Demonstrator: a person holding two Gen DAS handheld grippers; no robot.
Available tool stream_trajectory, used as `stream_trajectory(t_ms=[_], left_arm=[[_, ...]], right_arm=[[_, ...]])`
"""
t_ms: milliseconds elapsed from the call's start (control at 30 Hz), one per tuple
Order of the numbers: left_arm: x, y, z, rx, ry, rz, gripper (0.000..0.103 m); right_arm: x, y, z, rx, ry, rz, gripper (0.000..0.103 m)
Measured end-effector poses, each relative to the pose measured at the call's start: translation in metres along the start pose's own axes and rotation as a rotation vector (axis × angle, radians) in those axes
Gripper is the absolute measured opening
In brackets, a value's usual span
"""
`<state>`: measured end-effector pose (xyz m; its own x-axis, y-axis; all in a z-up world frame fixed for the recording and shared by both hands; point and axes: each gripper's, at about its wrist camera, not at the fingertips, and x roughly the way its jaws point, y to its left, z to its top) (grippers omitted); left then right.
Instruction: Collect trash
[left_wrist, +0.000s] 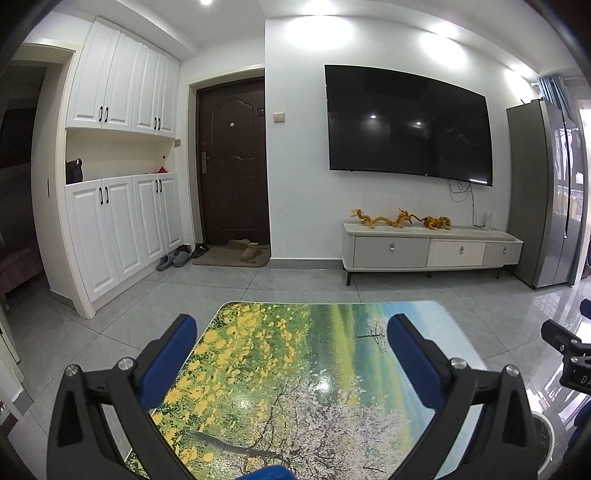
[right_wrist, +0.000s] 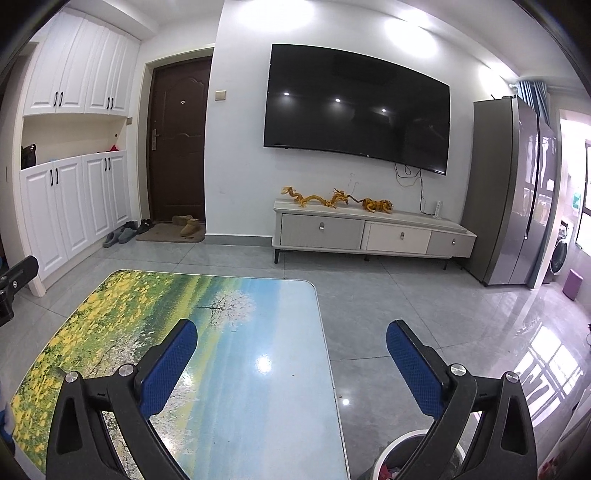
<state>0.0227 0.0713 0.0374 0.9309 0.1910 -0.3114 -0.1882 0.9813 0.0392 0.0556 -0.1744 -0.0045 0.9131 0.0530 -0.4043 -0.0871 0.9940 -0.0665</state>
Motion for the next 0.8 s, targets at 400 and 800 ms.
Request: stream_trajectory(t_ms=[400,800], left_arm=[[0.011,0.002,-0.001,-0.02,0.01,0.011,0.103],[0.022,-0.002,-0.003,-0.013,0.05,0.0,0.103]], right_arm=[[0.004,-0.004,-0.002,0.008,-0.025,-0.051,0.103],[0.013,-0.009,-0.007,0.023,-0.01,-0.061,0.103]])
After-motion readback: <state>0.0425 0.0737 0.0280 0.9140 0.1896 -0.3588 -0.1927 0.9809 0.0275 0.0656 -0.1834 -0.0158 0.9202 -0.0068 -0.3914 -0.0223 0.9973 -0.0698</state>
